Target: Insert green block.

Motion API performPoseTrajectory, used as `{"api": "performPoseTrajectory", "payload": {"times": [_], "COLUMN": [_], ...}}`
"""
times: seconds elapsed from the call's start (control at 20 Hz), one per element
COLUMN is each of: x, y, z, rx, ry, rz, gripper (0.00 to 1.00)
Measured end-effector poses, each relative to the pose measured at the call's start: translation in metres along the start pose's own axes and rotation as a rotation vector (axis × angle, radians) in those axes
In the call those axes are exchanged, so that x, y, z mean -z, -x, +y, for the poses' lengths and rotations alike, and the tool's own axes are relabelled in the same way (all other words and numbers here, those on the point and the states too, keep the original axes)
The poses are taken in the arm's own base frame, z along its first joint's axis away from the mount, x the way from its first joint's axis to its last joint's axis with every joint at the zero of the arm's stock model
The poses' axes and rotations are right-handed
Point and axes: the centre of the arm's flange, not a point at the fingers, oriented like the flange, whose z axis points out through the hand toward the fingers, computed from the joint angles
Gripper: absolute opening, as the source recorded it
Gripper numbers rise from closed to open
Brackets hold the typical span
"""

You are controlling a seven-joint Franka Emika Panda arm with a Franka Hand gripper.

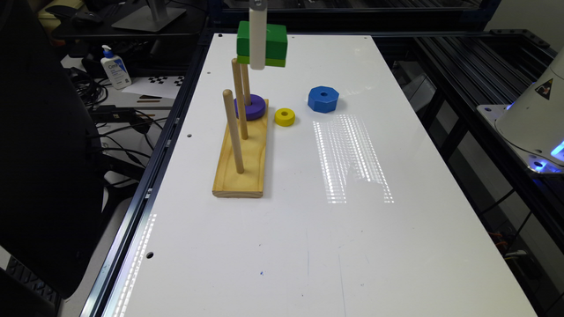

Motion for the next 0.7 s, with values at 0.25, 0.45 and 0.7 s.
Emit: {"api": "performPoseTrajectory", "payload": {"times": [0.25,0.45,0.7], "x": [-0.007,-0.006,-0.006], "y": [-0.009,-0.013,-0.013], "z": [-0.027,-0.035,-0.035], "rx": [-0.001,-0.001,-0.001], "ry": [-0.004,0.004,0.005], "rz": [-0.002,-0.007,-0.008], "gripper": [0.0,0.0,0.0]}}
